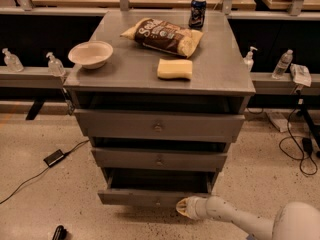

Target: Close bottom drawer

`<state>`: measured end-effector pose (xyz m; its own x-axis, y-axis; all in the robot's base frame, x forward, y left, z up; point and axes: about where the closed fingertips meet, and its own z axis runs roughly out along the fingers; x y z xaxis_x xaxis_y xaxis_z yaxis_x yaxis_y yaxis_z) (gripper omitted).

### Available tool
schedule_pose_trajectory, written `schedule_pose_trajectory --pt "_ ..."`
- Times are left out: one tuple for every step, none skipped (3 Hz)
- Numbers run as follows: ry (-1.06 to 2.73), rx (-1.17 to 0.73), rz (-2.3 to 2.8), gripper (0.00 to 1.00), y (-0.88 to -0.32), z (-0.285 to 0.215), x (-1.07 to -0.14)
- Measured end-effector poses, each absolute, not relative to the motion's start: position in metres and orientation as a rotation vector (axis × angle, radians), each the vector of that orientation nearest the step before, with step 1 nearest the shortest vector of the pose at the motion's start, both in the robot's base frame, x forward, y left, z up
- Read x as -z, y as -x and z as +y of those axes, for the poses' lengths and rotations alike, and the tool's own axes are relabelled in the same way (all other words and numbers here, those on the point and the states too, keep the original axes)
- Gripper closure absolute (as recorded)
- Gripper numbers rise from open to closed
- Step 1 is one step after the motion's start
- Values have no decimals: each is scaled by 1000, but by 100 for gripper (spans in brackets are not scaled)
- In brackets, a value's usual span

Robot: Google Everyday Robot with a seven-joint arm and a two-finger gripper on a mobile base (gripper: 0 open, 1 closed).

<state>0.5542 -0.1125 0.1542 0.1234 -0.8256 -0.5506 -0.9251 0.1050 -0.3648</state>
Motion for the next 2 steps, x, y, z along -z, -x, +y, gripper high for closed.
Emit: schedule_pose_trajectory --pt "1726 -187 1708 100 -554 -112 -154" --pt "1690 -186 1686 100 -565 -109 -152"
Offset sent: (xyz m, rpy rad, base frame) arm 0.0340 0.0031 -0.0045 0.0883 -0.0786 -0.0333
